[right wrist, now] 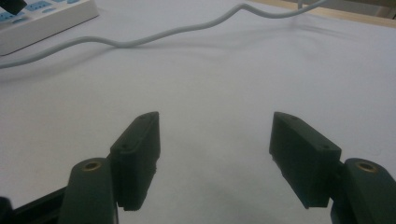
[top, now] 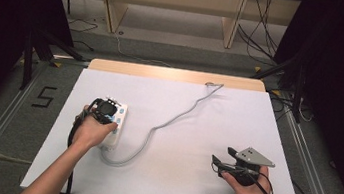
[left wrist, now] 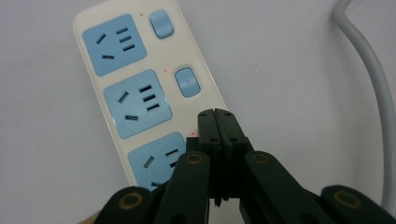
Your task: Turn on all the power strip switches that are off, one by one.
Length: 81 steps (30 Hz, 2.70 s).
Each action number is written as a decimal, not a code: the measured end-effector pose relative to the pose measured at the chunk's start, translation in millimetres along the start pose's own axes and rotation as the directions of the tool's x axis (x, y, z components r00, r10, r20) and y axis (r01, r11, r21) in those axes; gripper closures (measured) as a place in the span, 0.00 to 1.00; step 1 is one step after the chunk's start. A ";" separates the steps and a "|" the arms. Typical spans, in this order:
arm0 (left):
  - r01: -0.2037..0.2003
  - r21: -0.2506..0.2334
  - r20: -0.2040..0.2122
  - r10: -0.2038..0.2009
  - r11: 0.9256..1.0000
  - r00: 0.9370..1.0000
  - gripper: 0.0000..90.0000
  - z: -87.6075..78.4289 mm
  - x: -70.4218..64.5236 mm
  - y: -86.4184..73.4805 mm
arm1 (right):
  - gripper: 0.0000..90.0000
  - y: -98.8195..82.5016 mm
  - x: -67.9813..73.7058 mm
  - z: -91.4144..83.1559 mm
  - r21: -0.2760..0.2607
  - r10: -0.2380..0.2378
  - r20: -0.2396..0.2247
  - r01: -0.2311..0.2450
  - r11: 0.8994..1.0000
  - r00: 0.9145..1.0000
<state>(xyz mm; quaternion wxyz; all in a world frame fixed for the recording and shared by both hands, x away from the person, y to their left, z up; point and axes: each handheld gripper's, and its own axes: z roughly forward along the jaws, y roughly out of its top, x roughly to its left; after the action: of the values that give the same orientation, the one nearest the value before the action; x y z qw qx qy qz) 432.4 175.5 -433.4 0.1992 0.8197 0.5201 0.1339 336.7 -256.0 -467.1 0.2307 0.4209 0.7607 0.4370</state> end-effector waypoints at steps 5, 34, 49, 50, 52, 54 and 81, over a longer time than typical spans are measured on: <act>-0.023 -0.026 -0.001 0.023 0.999 1.000 0.99 -0.7 1.2 1.4 | 0.38 -0.2 1.1 -0.3 -0.001 -0.003 -0.007 0.003 1.000 1.000; -0.065 -0.062 -0.017 0.065 0.996 0.998 1.00 -5.7 11.1 32.3 | 0.38 -0.4 3.2 1.7 0.007 -0.011 -0.020 0.012 1.000 1.000; -0.065 -0.048 -0.022 0.064 0.997 0.998 1.00 1.6 13.6 41.9 | 0.38 -0.6 3.4 1.9 0.008 -0.012 -0.020 0.012 1.000 1.000; -0.066 -0.048 -0.023 0.065 0.997 0.998 1.00 2.0 13.9 42.1 | 0.38 -0.6 3.4 2.0 0.008 -0.012 -0.020 0.012 1.000 1.000; -0.067 -0.047 -0.023 0.066 0.997 0.998 1.00 2.6 14.2 42.5 | 0.38 -0.7 3.4 2.1 0.009 -0.012 -0.020 0.012 1.000 1.000; -0.065 -0.046 -0.025 0.064 0.997 0.998 1.00 3.4 14.3 42.8 | 0.38 -0.7 3.1 2.1 0.009 -0.012 -0.020 0.012 1.000 1.000; -0.055 -0.035 -0.035 0.053 0.998 0.998 1.00 6.3 18.4 63.4 | 0.38 -0.5 3.3 1.3 0.006 -0.012 -0.022 0.012 1.000 1.000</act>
<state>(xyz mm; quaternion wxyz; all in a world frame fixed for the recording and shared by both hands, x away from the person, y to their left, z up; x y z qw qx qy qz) 493.6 166.9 -409.2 0.2010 0.8274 0.4986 0.1626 335.6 -252.8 -468.1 0.2238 0.4122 0.7672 0.4375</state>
